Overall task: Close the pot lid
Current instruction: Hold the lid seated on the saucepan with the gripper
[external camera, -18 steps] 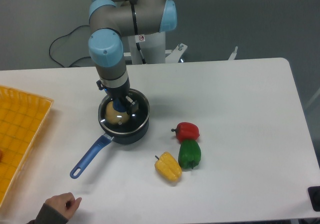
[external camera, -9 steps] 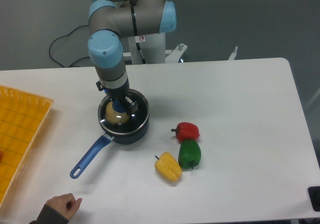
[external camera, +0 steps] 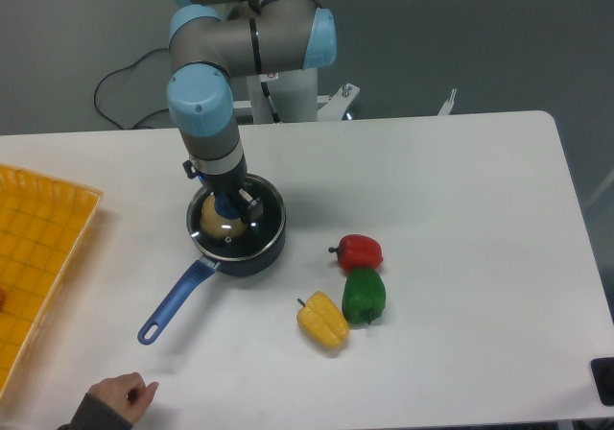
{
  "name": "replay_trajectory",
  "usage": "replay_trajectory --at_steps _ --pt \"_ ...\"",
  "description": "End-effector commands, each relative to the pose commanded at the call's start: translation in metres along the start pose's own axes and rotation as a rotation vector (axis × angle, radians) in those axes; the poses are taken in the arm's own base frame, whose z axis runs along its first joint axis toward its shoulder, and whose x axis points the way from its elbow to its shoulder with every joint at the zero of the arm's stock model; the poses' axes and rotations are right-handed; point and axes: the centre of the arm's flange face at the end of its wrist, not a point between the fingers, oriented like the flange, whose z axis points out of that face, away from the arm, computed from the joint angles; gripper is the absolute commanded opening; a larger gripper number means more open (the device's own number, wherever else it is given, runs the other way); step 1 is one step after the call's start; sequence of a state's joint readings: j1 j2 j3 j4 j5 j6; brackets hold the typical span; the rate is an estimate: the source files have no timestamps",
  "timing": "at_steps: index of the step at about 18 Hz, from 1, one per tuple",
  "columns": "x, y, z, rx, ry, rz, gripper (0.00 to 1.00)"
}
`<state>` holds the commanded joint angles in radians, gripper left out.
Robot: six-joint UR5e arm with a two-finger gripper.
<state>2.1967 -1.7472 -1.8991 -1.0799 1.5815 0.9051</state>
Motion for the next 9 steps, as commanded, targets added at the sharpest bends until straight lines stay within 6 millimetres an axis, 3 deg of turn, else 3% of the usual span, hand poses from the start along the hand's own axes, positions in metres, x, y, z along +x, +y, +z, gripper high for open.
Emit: replay_trajectory --at_steps 2,9 --pt "-0.0004 -0.0001 -0.0007 0.000 -0.002 0.000 0.70" --pt "-0.0004 0.0002 0.0008 -0.005 -0.002 0.000 0.86"
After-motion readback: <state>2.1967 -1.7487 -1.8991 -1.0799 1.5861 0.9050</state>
